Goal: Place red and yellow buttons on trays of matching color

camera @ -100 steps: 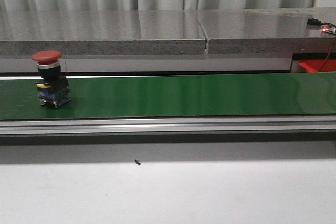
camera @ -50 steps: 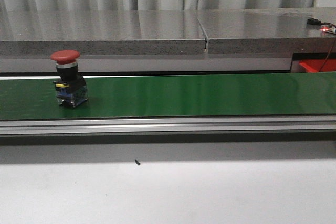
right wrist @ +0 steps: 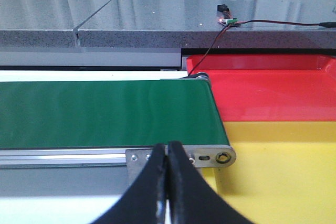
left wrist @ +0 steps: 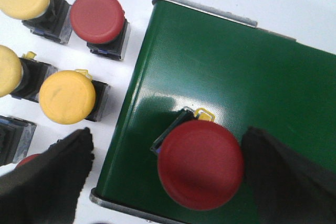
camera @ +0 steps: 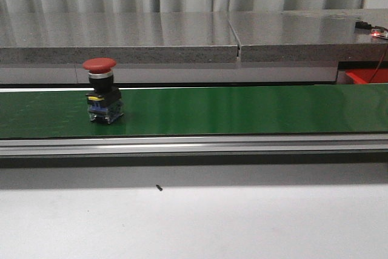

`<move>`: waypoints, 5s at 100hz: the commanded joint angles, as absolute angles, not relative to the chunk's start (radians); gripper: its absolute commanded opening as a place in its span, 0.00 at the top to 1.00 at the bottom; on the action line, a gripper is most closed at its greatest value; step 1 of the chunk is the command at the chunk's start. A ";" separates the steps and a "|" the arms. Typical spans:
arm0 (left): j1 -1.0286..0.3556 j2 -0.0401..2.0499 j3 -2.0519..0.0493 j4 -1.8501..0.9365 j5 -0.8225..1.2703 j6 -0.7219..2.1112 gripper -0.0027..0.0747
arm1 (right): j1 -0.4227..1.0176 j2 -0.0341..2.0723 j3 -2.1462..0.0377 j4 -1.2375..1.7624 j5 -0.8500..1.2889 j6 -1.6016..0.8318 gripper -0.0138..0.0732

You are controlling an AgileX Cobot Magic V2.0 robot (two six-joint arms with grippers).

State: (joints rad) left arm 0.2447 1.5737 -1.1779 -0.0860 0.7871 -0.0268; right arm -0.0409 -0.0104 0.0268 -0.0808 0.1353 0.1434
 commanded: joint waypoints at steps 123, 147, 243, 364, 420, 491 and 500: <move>0.007 0.625 -0.753 -0.171 0.865 0.103 0.99 | -0.046 -0.030 0.011 -0.091 0.057 0.138 0.95; 0.007 0.413 -0.669 -0.175 0.894 0.103 0.99 | -0.046 -0.030 0.011 -0.091 0.057 0.138 0.95; 0.007 0.266 -0.648 -0.175 0.982 0.103 0.99 | -0.047 0.429 -0.296 -0.066 0.039 0.139 0.95; 0.007 0.266 -0.648 -0.175 0.980 0.103 0.99 | 0.338 1.377 -1.286 0.118 0.877 -0.010 0.17; 0.007 0.266 -0.648 -0.175 0.980 0.103 0.99 | 0.336 1.633 -1.384 0.161 0.904 0.163 0.20; 0.007 0.266 -0.648 -0.175 0.980 0.103 0.99 | 0.304 1.668 -1.385 0.110 0.877 0.198 0.64; 0.007 0.266 -0.648 -0.175 0.980 0.103 0.99 | 0.263 1.632 -1.385 0.110 0.886 0.147 0.64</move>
State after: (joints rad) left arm 0.0143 0.2544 -0.6222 -0.1565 1.0420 0.1050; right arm 0.3009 1.7162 -1.3526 0.1217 0.8992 0.1939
